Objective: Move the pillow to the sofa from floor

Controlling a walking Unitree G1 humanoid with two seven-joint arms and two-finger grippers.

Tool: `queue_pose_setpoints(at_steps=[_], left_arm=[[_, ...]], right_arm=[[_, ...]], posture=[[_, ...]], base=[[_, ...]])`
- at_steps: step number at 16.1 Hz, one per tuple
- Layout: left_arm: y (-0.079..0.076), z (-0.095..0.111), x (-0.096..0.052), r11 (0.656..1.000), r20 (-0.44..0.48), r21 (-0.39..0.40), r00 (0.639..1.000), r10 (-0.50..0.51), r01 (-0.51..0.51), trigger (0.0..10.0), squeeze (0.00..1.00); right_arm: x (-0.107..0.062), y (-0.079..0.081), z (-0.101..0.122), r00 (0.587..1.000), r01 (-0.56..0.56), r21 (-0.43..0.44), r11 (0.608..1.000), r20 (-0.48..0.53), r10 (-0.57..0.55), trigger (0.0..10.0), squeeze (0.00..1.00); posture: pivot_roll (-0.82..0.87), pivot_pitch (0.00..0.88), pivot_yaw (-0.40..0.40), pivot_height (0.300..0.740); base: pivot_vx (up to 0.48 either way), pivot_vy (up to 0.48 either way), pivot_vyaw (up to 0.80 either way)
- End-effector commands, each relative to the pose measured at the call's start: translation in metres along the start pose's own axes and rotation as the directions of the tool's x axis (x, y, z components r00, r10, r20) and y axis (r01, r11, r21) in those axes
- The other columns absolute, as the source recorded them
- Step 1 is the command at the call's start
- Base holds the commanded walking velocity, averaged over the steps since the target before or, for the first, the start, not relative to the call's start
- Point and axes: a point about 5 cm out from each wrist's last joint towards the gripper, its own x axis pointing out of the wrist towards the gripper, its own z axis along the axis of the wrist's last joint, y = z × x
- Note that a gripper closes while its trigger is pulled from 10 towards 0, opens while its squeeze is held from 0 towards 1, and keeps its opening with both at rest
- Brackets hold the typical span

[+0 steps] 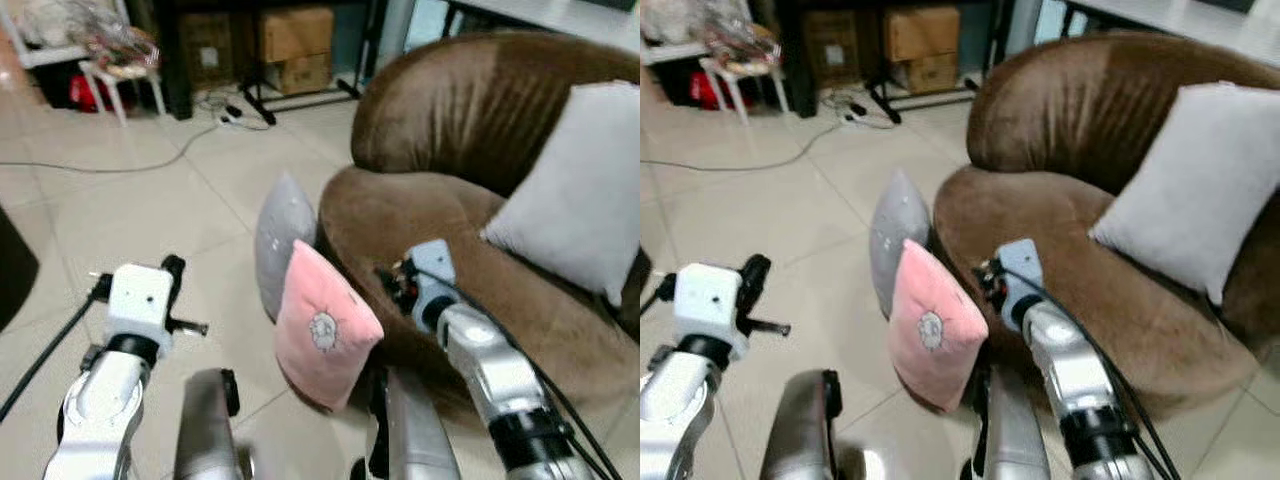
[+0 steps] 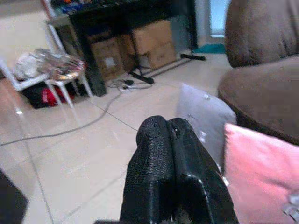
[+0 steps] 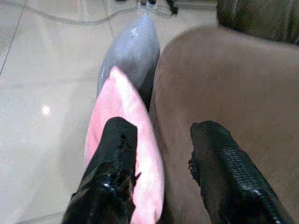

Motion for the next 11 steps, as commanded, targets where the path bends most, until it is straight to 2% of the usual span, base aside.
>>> queue_pose_setpoints(at_steps=[1, 2, 6, 9, 10, 11], left_arm=[[-0.007, -0.004, -0.001, 0.999, -0.019, -0.006, 0.999, -0.046, 0.046, 10.0, 0.0], [-0.009, -0.005, -0.003, 0.998, -0.03, -0.008, 0.997, -0.067, 0.066, 10.0, 0.0], [-0.011, -0.015, -0.022, 0.985, -0.101, 0.0, 0.98, -0.171, 0.172, 10.0, 0.0], [-0.01, -0.017, -0.035, 0.981, -0.132, 0.012, 0.973, -0.189, 0.193, 10.0, 0.0], [-0.01, -0.015, -0.039, 0.984, -0.133, 0.006, 0.975, -0.178, 0.18, 10.0, 0.0], [-0.01, -0.014, -0.039, 0.984, -0.136, 0.004, 0.975, -0.178, 0.18, 10.0, 0.0]], right_arm=[[0.006, 0.0, 0.0, 1.0, -0.028, 0.003, 1.0, -0.001, 0.028, 10.0, 0.93], [0.012, 0.005, -0.005, 0.998, -0.06, 0.025, 0.998, -0.021, 0.06, 10.0, 1.0], [0.03, 0.026, -0.018, 0.987, -0.118, -0.03, 0.993, -0.111, 0.114, 10.0, 1.0], [0.037, 0.032, -0.019, 0.989, -0.092, -0.012, 0.996, -0.115, 0.09, 10.0, 1.0], [0.038, 0.033, -0.013, 0.995, -0.076, 0.038, 0.996, -0.059, 0.078, 10.0, 1.0], [0.038, 0.035, -0.012, 0.995, -0.09, 0.093, 0.992, -0.04, 0.094, 10.0, 0.0]], posture=[[-0.06, 0.0, -0.064, 0.486], [-0.05, 0.0, -0.076, 0.486], [-0.02, 0.0, -0.104, 0.486], [0.01, 0.02, -0.1, 0.486], [0.02, 0.023, -0.095, 0.486], [0.01, 0.026, -0.086, 0.481]], base=[[0.0, 0.0, 0.0], [0.0, 0.0, 0.0], [0.0, 0.0, 0.0], [0.0, 0.0, 0.0], [0.0, 0.0, 0.0], [0.0, 0.0, 0.0]])
